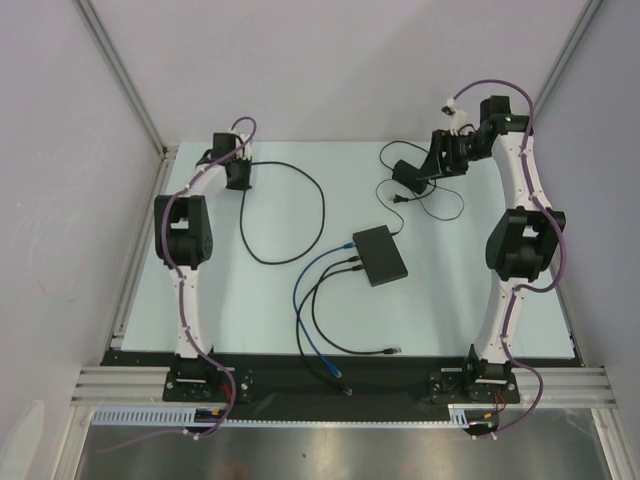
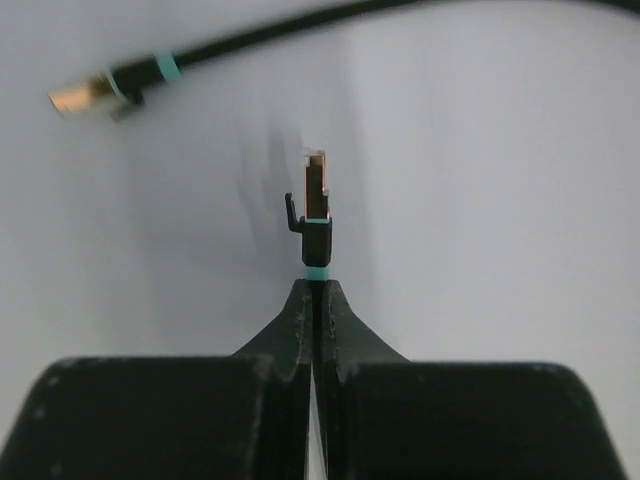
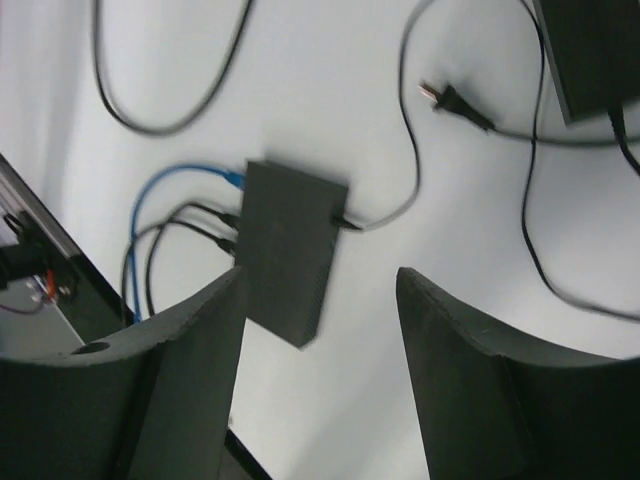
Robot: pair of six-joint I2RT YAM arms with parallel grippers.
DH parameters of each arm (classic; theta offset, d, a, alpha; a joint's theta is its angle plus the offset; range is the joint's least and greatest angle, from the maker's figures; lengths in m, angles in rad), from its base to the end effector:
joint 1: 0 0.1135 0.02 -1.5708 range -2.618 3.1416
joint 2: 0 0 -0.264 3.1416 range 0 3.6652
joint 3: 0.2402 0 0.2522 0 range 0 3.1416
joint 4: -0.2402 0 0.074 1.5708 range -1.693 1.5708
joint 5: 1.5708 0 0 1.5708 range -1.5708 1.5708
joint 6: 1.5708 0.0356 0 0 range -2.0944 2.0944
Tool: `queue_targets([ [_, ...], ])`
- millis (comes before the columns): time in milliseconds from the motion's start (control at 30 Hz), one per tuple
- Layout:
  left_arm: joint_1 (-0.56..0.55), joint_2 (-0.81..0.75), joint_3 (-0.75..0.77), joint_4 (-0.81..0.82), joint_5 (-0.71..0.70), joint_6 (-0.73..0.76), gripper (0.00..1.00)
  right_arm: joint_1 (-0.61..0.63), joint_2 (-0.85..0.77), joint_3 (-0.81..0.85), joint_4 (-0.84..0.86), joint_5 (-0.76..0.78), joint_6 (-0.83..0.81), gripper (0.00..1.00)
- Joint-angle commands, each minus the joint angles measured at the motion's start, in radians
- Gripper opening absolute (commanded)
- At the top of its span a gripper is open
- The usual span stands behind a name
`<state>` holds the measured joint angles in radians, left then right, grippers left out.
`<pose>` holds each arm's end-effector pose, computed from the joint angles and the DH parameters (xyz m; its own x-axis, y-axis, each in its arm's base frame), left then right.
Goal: Insert the plug into the switch port
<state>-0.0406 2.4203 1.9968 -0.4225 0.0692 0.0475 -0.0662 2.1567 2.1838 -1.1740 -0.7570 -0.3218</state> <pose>0.5383 -0.0243 0.1599 -0.7431 0.0776 -0.6647 0.1217 0.9924 -0.0202 0.4509 -0.0054 0.3090 -0.7889 -0.1781 -0.5882 -0.5094 0.7249 0.4637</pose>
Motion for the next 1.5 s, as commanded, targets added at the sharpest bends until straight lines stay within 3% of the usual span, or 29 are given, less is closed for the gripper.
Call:
queue_targets([
  [0, -0.016, -0.240, -0.172, 0.137, 0.098, 0.152, 0.00, 0.025, 0.000, 0.064, 0.097, -0.126, 0.192, 0.65],
  [133, -0.068, -0.578, -0.466, 0.290, 0.155, 0.417, 0.00, 0.104, -0.041, 0.022, 0.276, -0.209, 0.398, 0.64],
  [400, -0.244, -0.944, -0.794, 0.407, 0.098, 0.829, 0.00, 0.250, -0.047, -0.082, 0.692, -0.354, 0.937, 0.66],
  [467, -0.280, -1.025, -0.892, 0.459, 0.064, 0.879, 0.00, 0.292, -0.043, -0.088, 0.787, -0.369, 0.995, 0.65],
  [700, -0.459, -1.211, -1.190, 0.747, -0.124, 1.083, 0.00, 0.416, -0.083, -0.146, 0.907, -0.427, 1.089, 0.66],
  [833, -0.530, -1.256, -1.322, 0.886, -0.190, 1.155, 0.00, 0.457, -0.112, -0.205, 0.860, -0.461, 1.034, 0.68],
  [1033, -0.622, -1.261, -1.420, 1.034, -0.265, 1.178, 0.00, 0.490, -0.126, -0.271, 0.766, -0.475, 0.863, 0.69],
  [1467, -0.660, -1.215, -1.426, 1.104, -0.289, 1.212, 0.00, 0.516, -0.124, -0.315, 0.829, -0.522, 0.905, 0.63],
])
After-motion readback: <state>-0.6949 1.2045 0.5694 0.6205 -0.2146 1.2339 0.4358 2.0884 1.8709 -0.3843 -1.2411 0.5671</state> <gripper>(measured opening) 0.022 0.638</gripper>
